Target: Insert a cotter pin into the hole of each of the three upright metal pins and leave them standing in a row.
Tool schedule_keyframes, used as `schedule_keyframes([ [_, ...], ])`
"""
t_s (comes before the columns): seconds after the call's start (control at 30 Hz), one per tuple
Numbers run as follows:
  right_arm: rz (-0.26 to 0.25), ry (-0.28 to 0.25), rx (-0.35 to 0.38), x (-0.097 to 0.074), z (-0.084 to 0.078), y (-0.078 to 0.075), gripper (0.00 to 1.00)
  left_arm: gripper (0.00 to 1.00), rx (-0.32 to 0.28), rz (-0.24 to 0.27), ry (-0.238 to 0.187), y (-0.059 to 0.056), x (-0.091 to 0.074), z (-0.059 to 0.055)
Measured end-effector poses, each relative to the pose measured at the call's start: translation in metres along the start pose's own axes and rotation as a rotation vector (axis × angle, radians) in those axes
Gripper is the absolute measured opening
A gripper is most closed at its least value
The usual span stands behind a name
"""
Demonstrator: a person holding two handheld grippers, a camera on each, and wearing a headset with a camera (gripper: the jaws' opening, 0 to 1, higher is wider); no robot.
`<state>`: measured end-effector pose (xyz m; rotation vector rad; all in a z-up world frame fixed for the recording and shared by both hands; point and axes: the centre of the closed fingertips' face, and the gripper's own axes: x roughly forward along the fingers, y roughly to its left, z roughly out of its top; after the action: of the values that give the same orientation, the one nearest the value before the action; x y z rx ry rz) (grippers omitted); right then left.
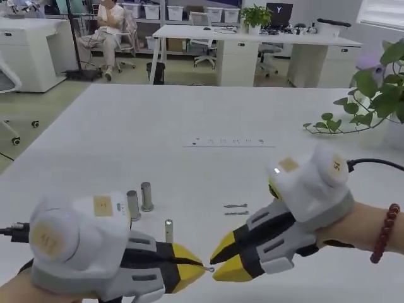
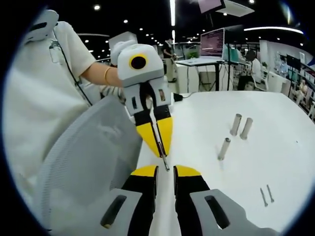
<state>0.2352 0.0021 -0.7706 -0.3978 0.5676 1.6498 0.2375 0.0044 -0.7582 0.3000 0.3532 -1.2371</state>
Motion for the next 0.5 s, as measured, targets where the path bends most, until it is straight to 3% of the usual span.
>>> schedule_keyframes([
  [0.13,0.024,-0.003,0.007,0.003,-0.001,0.004,0.14,0.0,0.033,-0.01,0.005,-0.003,0.001,0.0],
  [0.5,0.056,-0.02,0.007,0.006,-0.001,0.01,0.1,0.0,0.047,-0.044,-0.01,-0.011,0.003,0.005],
])
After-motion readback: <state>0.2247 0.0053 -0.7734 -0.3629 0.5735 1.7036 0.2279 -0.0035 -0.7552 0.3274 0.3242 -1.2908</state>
